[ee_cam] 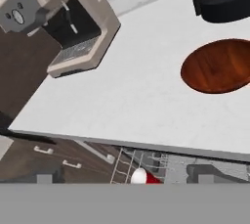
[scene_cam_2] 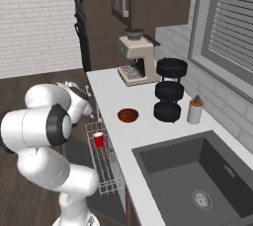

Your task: Pick up the cup and bowl from the counter, place them in the dishwasher, and close the dishwasher door.

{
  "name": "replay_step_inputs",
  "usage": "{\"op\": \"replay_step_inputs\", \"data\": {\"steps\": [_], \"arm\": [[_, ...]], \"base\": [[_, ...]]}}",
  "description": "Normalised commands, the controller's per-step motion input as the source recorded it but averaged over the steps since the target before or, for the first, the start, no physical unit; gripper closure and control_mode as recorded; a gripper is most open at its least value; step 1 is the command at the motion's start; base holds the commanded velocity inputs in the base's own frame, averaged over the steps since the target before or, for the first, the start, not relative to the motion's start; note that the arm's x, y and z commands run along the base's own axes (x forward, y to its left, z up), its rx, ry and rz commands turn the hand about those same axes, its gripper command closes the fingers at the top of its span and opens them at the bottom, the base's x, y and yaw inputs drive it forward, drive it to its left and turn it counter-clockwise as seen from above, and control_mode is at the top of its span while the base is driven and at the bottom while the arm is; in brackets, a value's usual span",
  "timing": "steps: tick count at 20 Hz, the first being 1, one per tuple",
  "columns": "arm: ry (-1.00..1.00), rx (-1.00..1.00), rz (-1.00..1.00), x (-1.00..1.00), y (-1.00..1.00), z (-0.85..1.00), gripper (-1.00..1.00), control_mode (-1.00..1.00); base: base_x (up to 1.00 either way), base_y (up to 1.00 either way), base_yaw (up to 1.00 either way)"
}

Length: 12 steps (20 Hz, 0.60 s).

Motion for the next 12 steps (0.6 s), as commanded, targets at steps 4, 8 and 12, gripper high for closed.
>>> {"op": "replay_step_inputs", "data": {"steps": [4,8,12], "arm": [[-0.06,-0.1,0.0,-0.01,-0.06,1.0,-1.0,-1.0],[-0.04,-0.33,-0.09,-0.07,-0.26,1.0,-1.0,-1.0],[0.05,-0.45,-0.11,-0.02,-0.26,0.99,-1.0,-1.0]], "base": [[0.0,0.0,0.0],[0.0,0.0,0.0],[0.0,0.0,0.0]]}}
